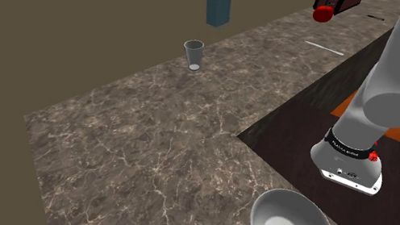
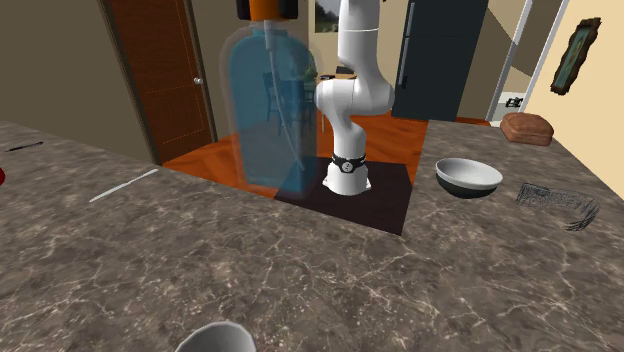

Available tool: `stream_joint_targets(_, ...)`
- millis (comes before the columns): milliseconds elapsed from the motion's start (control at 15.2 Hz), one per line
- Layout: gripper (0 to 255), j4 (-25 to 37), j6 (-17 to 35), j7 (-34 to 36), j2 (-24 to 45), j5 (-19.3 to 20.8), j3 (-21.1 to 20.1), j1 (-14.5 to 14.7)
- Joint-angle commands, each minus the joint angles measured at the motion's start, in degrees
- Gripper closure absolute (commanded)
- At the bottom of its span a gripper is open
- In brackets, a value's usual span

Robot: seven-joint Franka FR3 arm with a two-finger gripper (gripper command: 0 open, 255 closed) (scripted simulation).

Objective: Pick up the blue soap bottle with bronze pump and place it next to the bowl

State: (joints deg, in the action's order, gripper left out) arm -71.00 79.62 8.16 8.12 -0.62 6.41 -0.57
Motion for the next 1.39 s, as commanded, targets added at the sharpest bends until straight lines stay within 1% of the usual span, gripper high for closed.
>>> stream_joint_targets(0, 255, 3.7, -2.4, 0.0, 1.3, -0.2, 0.0, -0.1)
stream_joint_targets(198, 255, 8.6, -5.5, -0.2, 3.1, -0.4, 0.1, -0.3)
stream_joint_targets(396, 255, 0.2, -3.3, 3.4, -3.1, 0.5, -1.3, 2.2)
stream_joint_targets(660, 255, -8.1, -1.6, 8.3, -9.7, 1.1, -3.7, 4.9)
stream_joint_targets(990, 255, -15.5, -0.7, 14.6, -16.2, 0.9, -7.2, 7.7)
stream_joint_targets(1320, 255, -20.6, -0.5, 21.2, -21.0, 0.1, -11.0, 10.3)
